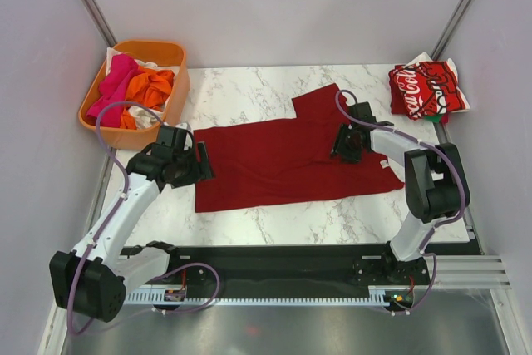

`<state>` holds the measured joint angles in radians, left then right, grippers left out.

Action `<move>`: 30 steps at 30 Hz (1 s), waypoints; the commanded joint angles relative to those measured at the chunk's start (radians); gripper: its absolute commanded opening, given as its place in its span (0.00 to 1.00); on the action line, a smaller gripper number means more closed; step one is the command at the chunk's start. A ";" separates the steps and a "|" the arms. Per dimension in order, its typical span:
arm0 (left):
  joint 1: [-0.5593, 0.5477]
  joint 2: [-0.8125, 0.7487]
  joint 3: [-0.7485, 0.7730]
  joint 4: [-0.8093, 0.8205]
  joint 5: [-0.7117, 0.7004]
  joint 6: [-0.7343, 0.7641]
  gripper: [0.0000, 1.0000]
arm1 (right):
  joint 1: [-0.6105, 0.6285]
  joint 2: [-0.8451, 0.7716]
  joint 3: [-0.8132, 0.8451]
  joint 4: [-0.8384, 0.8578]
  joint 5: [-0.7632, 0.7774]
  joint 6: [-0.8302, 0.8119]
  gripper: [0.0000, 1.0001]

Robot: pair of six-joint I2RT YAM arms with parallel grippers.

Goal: Fold and stack the t-shirts
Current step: Fold the tshirt

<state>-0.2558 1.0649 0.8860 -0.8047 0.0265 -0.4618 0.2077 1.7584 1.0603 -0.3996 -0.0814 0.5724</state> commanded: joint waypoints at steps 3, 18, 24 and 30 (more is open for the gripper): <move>0.000 -0.026 -0.009 0.036 -0.025 0.040 0.78 | 0.001 -0.053 -0.016 0.005 0.052 -0.009 0.52; 0.000 -0.022 -0.012 0.038 -0.023 0.038 0.77 | -0.001 0.010 0.000 0.047 0.016 -0.014 0.14; -0.002 -0.025 -0.013 0.036 -0.043 0.037 0.77 | 0.007 -0.016 0.055 0.022 0.006 -0.009 0.04; 0.000 -0.025 -0.013 0.038 -0.050 0.035 0.77 | 0.016 0.038 0.223 -0.036 0.009 -0.014 0.03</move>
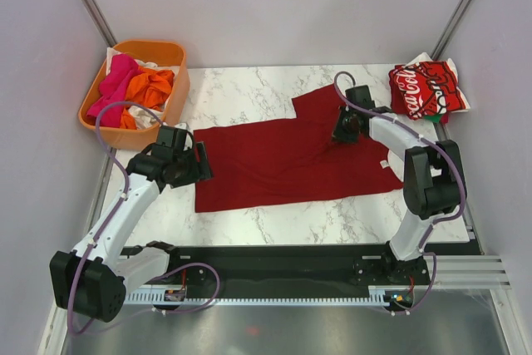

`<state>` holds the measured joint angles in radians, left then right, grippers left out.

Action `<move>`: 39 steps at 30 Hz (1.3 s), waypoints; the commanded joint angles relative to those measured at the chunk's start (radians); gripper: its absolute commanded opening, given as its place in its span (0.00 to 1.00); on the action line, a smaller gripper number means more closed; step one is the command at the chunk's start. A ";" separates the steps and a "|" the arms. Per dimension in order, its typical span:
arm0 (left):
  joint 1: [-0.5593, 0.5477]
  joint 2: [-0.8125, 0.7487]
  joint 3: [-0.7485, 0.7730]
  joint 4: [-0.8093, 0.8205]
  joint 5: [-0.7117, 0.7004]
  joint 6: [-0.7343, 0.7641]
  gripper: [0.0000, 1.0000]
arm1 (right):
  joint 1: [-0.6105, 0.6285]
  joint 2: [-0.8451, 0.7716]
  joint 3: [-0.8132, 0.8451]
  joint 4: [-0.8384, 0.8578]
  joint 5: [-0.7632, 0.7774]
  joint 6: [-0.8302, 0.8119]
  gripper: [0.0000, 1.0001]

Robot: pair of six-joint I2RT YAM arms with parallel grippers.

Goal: Fold and stack the t-shirts
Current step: Fold the tshirt

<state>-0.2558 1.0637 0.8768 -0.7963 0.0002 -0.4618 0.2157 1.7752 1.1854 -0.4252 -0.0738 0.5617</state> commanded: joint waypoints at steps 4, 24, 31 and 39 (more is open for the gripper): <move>-0.002 -0.027 -0.007 0.029 -0.028 0.034 0.77 | 0.008 0.078 0.192 -0.027 0.011 0.000 0.03; -0.002 0.207 0.160 0.051 -0.039 0.029 0.82 | 0.016 0.176 0.441 -0.086 -0.014 -0.105 0.85; 0.006 0.600 0.517 0.054 -0.152 0.104 0.77 | 0.008 -0.026 0.257 -0.087 0.026 -0.135 0.85; 0.056 0.915 0.766 0.013 -0.301 0.170 0.77 | -0.001 -0.342 0.027 -0.092 -0.034 -0.138 0.85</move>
<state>-0.2287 1.9152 1.5585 -0.7517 -0.2031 -0.3630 0.2195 1.5463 1.2602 -0.5205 -0.0841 0.4397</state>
